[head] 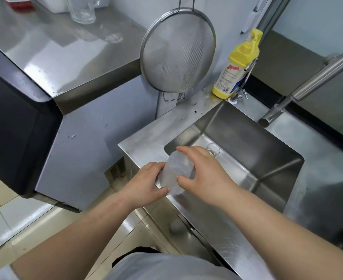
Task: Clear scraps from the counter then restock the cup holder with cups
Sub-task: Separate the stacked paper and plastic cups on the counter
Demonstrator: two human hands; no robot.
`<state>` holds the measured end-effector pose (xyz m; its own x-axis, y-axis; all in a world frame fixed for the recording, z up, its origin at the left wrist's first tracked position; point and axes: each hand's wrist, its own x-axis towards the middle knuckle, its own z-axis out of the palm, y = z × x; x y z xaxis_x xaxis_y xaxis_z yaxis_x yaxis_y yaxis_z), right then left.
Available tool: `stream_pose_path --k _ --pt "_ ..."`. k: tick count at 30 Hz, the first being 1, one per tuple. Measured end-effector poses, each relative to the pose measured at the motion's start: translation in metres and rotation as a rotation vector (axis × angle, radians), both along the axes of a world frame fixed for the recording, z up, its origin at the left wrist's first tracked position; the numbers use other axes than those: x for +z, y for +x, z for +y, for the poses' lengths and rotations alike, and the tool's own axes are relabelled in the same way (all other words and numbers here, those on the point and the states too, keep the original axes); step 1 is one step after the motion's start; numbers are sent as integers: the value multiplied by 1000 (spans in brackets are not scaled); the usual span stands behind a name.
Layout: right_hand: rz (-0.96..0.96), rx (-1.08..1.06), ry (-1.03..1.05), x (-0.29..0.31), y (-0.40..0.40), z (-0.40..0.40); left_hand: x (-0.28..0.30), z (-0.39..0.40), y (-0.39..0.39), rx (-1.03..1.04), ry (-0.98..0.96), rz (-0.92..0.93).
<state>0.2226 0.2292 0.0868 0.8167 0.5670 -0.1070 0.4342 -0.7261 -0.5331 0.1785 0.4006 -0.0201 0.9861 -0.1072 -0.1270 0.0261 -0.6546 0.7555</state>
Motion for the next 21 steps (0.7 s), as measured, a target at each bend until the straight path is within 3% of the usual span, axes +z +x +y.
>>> stream_pose_path --k 14,21 --pt "72 9 -168 14 7 -6 15 9 4 -37 105 28" --pt "-21 103 -326 56 20 -28 90 36 25 -199 343 -100"
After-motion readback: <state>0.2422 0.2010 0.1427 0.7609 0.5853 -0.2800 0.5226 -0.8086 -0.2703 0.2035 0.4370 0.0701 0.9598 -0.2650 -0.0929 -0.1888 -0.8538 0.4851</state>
